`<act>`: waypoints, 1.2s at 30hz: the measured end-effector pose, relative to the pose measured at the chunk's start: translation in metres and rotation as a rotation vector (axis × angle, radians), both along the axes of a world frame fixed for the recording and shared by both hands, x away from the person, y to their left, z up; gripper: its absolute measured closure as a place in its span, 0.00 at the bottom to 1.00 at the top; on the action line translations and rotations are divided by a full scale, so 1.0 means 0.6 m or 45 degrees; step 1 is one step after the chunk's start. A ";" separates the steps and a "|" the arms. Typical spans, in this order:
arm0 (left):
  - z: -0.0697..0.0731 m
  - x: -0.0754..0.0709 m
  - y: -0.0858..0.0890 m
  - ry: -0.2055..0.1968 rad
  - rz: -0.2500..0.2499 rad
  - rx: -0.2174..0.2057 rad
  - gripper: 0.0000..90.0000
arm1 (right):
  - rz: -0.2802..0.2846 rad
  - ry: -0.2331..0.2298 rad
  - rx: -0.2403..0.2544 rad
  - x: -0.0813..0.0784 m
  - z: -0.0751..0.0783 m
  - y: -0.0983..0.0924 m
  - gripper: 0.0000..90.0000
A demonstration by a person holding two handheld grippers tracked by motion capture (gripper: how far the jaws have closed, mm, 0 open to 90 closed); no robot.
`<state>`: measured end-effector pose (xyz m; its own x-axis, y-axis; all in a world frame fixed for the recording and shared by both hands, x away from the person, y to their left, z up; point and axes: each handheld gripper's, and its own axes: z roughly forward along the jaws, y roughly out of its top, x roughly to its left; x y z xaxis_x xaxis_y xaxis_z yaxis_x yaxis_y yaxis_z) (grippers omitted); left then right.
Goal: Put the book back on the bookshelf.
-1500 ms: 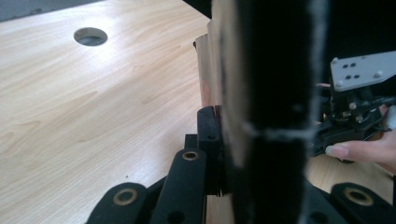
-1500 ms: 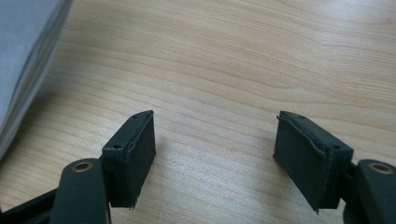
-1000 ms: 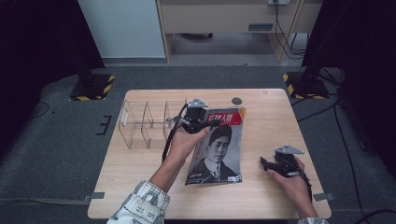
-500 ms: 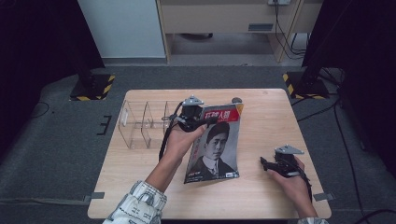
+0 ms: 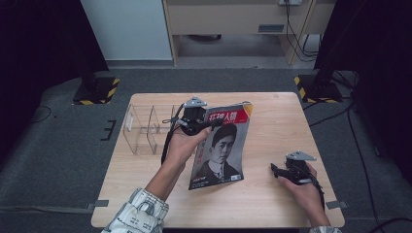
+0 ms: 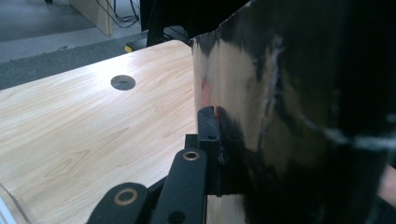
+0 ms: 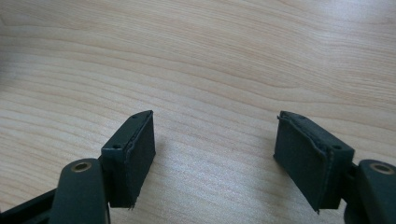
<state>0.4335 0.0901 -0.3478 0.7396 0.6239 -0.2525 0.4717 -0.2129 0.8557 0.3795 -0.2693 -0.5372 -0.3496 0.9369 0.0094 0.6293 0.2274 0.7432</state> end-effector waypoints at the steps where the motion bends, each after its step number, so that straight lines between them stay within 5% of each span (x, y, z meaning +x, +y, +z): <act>1: 0.003 -0.001 0.002 -0.003 0.002 -0.002 0.96 | 0.000 0.000 0.000 0.000 0.000 0.000 0.32; 19: 0.041 -0.013 0.041 -0.050 0.052 -0.012 0.96 | -0.002 0.000 0.002 0.000 0.000 0.000 0.32; 36: 0.045 -0.023 0.062 -0.056 0.075 -0.015 0.96 | -0.004 0.003 0.002 0.000 0.000 0.000 0.31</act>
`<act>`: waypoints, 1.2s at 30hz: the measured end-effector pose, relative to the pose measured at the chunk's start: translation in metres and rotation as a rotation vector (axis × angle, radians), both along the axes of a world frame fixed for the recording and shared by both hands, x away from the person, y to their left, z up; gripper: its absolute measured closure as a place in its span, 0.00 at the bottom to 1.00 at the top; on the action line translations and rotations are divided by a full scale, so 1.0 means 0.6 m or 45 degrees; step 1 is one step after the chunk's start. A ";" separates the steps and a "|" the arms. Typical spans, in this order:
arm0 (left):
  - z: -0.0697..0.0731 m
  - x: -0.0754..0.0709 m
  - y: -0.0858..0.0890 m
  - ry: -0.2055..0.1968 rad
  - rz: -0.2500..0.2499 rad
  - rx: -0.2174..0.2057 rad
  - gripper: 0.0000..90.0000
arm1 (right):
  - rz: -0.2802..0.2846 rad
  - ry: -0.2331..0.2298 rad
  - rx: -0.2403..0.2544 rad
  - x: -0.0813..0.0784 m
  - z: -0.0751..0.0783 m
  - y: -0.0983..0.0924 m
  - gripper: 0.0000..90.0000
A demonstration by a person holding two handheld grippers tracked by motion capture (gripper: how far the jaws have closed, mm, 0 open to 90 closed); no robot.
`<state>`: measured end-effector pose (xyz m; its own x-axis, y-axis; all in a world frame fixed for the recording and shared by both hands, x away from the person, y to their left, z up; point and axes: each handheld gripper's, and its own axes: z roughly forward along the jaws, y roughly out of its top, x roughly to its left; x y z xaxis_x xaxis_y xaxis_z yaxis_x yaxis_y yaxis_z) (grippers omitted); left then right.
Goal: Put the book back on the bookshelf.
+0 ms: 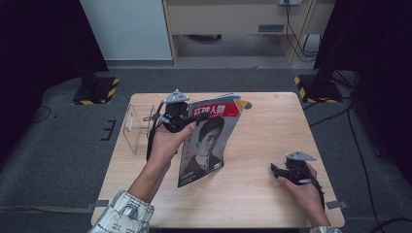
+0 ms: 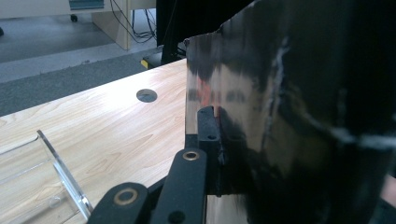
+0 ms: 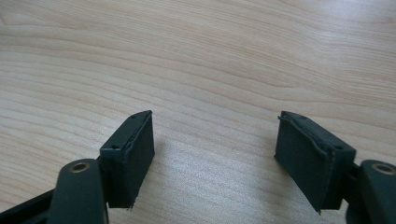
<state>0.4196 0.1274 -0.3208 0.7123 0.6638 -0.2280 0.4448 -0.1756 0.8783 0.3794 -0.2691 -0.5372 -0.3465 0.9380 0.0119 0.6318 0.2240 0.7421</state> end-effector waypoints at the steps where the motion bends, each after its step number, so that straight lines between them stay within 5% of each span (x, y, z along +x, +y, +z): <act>1: 0.000 -0.001 0.002 -0.002 0.001 -0.001 0.96 | 0.000 0.000 -0.001 0.000 0.000 0.000 0.31; 36: 0.006 -0.042 0.098 -0.026 0.081 -0.010 0.96 | -0.001 0.000 -0.003 -0.001 0.000 0.000 0.30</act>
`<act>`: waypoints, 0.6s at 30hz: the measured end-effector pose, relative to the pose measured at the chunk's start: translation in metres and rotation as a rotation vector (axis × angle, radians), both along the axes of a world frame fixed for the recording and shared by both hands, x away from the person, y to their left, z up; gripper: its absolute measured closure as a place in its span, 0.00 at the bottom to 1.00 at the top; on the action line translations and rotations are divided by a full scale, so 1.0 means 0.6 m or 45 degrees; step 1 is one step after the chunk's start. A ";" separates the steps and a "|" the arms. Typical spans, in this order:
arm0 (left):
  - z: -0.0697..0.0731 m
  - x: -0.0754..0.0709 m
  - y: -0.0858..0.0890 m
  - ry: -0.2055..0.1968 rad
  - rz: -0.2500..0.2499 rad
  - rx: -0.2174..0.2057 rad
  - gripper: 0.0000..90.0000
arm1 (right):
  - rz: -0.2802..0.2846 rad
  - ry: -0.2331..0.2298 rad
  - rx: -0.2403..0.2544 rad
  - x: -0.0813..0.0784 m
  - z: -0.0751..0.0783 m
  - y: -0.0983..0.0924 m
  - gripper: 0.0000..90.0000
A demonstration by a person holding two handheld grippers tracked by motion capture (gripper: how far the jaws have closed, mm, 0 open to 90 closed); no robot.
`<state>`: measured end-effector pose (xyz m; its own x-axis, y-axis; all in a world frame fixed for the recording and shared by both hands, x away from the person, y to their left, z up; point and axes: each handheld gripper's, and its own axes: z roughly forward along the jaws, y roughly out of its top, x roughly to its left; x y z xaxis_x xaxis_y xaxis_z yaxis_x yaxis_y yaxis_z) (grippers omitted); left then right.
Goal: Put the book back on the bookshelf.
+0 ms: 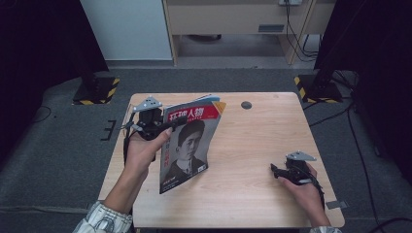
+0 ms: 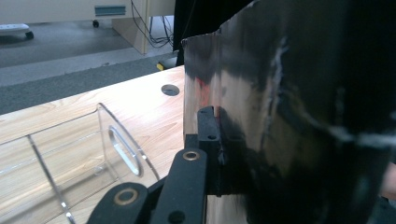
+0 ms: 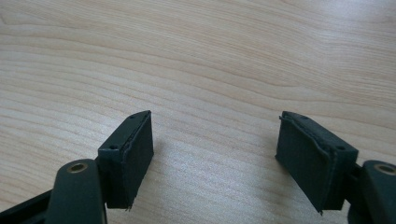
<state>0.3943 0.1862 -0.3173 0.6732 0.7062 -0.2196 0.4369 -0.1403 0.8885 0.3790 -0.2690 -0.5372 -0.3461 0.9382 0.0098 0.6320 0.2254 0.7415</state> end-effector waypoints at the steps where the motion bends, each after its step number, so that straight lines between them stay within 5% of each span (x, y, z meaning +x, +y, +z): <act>1: 0.001 -0.001 0.003 0.000 0.004 0.002 0.96 | 0.001 -0.001 -0.001 0.000 0.000 0.000 0.30; 18: 0.015 -0.021 0.036 -0.022 0.027 0.012 0.96 | 0.004 -0.001 -0.002 0.000 0.000 0.000 0.30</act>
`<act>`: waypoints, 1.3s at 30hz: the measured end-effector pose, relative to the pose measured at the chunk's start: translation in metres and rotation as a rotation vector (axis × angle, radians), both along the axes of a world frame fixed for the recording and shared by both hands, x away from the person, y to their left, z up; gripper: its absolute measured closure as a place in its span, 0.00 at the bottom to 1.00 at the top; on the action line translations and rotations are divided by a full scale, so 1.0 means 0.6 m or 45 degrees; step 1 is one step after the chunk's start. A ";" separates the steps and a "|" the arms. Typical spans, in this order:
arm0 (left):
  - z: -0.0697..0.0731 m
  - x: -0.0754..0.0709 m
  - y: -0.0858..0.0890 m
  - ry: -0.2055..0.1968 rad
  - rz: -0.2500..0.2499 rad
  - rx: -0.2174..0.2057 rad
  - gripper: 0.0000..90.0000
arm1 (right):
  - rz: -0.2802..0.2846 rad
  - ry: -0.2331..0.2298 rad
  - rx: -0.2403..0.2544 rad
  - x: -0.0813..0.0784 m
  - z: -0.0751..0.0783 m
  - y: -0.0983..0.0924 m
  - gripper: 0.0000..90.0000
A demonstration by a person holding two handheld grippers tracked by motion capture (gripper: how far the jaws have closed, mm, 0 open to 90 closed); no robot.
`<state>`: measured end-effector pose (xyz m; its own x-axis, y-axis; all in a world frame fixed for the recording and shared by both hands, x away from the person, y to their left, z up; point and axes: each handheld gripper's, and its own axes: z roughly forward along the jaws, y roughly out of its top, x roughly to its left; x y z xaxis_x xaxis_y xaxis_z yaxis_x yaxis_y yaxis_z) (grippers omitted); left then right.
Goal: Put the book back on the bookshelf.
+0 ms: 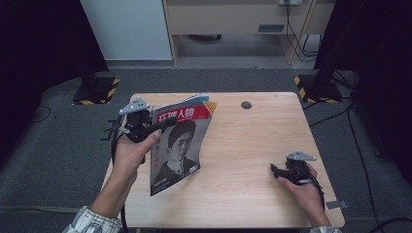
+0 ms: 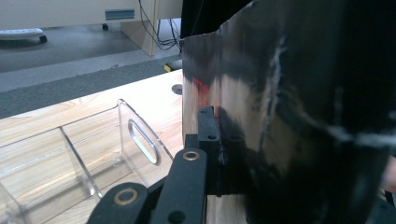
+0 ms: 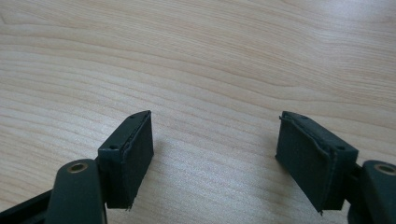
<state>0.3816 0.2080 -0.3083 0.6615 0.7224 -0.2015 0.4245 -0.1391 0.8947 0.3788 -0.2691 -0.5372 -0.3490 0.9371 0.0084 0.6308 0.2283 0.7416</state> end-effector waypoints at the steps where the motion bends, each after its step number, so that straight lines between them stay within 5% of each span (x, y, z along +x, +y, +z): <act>1: 0.000 0.000 0.002 -0.001 0.003 0.001 0.96 | 0.000 0.000 0.000 0.000 0.000 0.000 0.30; 39: 0.010 -0.017 0.074 -0.007 0.093 0.022 0.96 | 0.000 0.000 0.000 0.000 0.000 0.000 0.30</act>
<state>0.3716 0.2527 -0.3022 0.6077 0.7722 -0.1854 0.4294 -0.1231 0.8947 0.3788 -0.2692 -0.5373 -0.3494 0.9369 0.0086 0.6308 0.2284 0.7416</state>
